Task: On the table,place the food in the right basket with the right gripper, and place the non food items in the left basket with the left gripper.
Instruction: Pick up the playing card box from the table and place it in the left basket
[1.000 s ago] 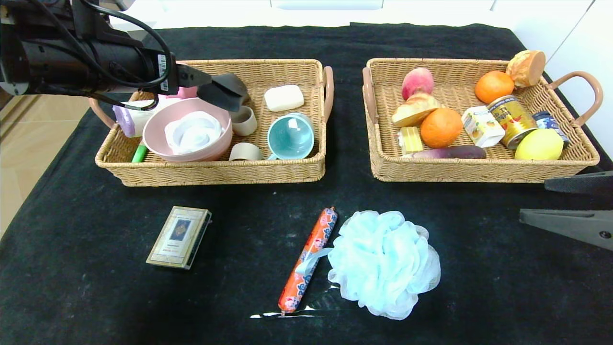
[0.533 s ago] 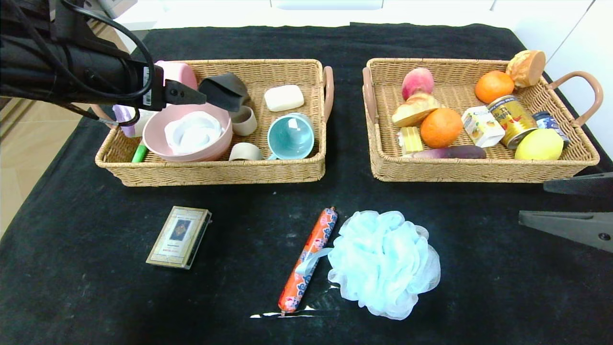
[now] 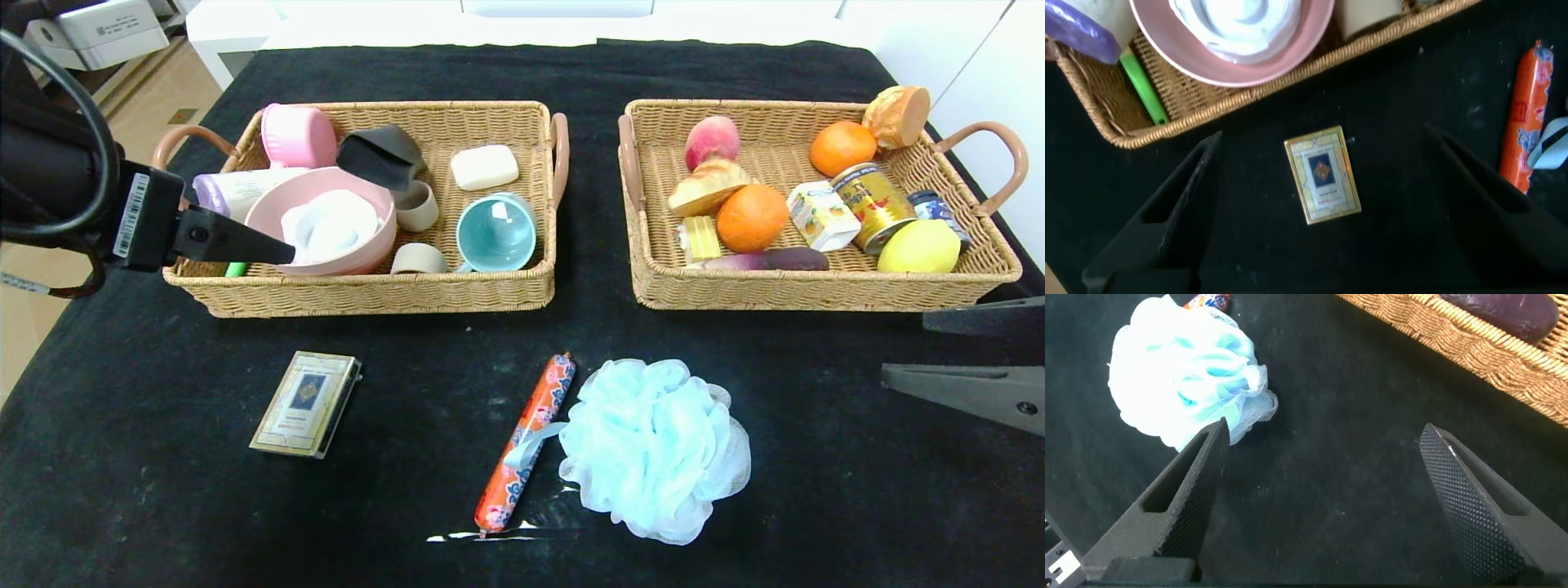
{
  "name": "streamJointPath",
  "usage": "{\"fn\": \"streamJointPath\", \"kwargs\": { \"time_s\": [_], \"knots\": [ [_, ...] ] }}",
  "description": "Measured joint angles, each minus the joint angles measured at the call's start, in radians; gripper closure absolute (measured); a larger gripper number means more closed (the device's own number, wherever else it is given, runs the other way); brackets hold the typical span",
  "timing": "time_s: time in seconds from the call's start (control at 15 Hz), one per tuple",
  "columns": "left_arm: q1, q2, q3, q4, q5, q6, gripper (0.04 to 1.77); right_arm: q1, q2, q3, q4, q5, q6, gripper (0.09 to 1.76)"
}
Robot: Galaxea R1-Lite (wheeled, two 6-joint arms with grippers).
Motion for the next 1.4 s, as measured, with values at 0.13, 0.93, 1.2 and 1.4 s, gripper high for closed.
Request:
{"fn": "streamJointPath", "kwargs": {
  "time_s": [0.13, 0.93, 1.2, 1.4],
  "knots": [
    [-0.003, -0.022, 0.047, 0.001, 0.014, 0.0, 0.11, 0.0, -0.002, 0.0, 0.0, 0.0, 0.0, 0.15],
    [-0.003, -0.048, 0.379, -0.063, 0.047, -0.003, 0.1, 0.001, -0.002, 0.0, 0.0, 0.001, 0.0, 0.15],
    [-0.002, -0.01, 0.465, -0.157, 0.1, -0.013, 0.1, 0.003, 0.0, 0.0, 0.0, 0.001, 0.0, 0.15],
    [0.001, 0.035, 0.476, -0.159, 0.105, -0.039, 0.09, 0.003, 0.001, 0.001, 0.0, 0.001, 0.0, 0.15]
  ]
}}
